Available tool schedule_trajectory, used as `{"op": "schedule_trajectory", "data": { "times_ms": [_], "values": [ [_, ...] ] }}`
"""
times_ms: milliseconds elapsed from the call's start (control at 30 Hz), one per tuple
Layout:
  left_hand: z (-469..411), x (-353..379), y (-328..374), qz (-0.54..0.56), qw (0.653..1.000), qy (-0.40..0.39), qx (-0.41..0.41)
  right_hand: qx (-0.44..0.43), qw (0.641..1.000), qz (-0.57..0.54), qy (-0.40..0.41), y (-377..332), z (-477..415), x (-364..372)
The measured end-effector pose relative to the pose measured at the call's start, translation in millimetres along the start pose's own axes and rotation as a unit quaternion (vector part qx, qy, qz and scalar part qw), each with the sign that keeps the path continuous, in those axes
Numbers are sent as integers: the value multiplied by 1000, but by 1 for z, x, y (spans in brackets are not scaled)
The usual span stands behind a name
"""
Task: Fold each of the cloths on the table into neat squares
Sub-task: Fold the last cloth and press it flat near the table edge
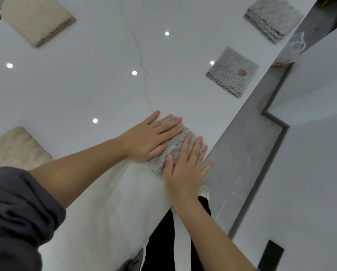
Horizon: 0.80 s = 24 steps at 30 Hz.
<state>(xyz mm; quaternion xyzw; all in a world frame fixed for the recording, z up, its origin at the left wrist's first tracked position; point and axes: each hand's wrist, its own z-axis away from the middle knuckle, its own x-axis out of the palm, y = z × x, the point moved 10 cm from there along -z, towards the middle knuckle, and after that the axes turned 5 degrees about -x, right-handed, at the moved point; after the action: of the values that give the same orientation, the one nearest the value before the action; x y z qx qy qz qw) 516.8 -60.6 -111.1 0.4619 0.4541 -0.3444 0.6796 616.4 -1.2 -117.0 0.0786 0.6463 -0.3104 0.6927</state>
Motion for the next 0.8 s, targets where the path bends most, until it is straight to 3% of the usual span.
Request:
{"op": "schedule_trajectory", "data": {
  "times_ms": [100,233,333,467,667,800],
  "values": [
    [20,4,8,7,1000,6,-8,-33,999,17,-35,3,20,-1],
    [36,-12,7,15,992,67,-110,-71,996,39,-36,15,19,-18],
    [44,-25,22,7,977,123,-173,-187,981,51,-12,2,4,-33],
    [43,-2,39,-11,974,102,-204,-335,936,92,-61,-16,-7,-15],
    [49,14,35,-29,971,83,-223,-394,908,110,-94,-16,-9,-9],
    [46,-5,30,-13,964,100,-245,-388,913,94,-88,-12,-23,-27]
  ]
}}
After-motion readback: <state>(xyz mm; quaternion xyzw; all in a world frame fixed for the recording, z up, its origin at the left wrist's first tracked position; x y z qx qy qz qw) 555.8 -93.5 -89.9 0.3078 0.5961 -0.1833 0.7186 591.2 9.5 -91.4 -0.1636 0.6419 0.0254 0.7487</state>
